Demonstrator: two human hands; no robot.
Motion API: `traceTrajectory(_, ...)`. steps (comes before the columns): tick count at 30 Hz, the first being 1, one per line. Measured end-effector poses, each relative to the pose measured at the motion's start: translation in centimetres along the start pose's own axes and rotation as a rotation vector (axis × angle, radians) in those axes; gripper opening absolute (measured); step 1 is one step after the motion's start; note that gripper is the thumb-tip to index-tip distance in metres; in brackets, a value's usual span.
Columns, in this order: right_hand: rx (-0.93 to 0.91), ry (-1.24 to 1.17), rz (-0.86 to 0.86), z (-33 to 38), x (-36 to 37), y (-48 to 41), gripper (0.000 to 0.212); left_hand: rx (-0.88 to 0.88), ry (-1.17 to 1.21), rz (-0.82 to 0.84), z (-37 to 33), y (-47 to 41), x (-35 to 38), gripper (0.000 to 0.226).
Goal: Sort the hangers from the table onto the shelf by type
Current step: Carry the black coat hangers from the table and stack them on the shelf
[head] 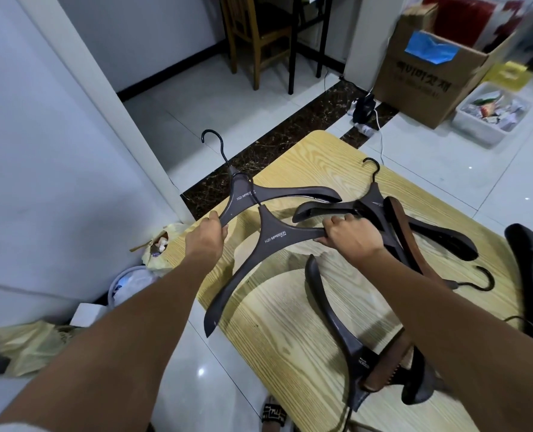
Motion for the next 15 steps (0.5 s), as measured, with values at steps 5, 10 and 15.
traceTrajectory(5, 0.034, 0.013, -0.08, -0.3, -2.1, 0.8, 0.054, 0.057, -0.008, -0.036, -0.5, 0.7, -2.3, 0.031)
traceTrajectory(10, 0.013, 0.049, -0.14, -0.8, -4.8, 2.4, 0.057, 0.1, -0.056, -0.048, -0.6, 1.6, -5.7, 0.045)
traceTrajectory(15, 0.009, 0.055, -0.267, -1.4, -8.5, 3.8, 0.058, 0.11, -0.079, -0.087, 0.0, 2.8, -8.9, 0.043)
Point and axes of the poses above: each hand's wrist, its own y-axis away from the middle knuckle, its own x-axis out of the palm, z = x × y, the point moved 3 cm from there along -y, towards the middle knuckle, and after that the axes turned 6 degrees about -x, right-handed, at the moved point
